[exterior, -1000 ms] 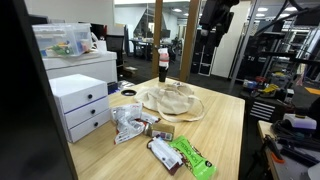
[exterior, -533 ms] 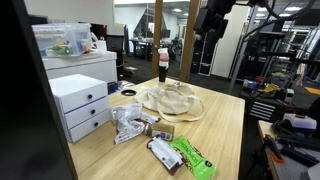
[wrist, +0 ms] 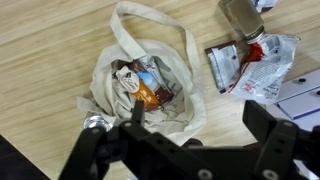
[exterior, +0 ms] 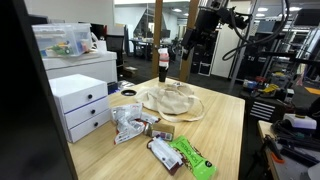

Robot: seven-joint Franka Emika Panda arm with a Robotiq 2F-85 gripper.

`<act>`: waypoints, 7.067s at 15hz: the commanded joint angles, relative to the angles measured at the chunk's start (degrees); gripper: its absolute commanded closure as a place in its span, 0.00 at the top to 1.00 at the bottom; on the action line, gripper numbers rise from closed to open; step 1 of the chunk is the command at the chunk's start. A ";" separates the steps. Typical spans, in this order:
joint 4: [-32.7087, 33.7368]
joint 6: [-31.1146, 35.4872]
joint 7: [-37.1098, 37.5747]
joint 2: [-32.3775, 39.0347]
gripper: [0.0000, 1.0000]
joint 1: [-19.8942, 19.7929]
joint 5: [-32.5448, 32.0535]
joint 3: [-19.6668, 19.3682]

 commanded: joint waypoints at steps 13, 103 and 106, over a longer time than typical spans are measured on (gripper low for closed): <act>0.47 9.36 1.37 7.89 1.00 -0.72 -0.82 -0.31; 18.40 4.26 16.92 33.65 0.79 12.27 -24.33 -16.76; 18.40 3.30 16.76 33.62 1.00 12.03 -24.73 -16.07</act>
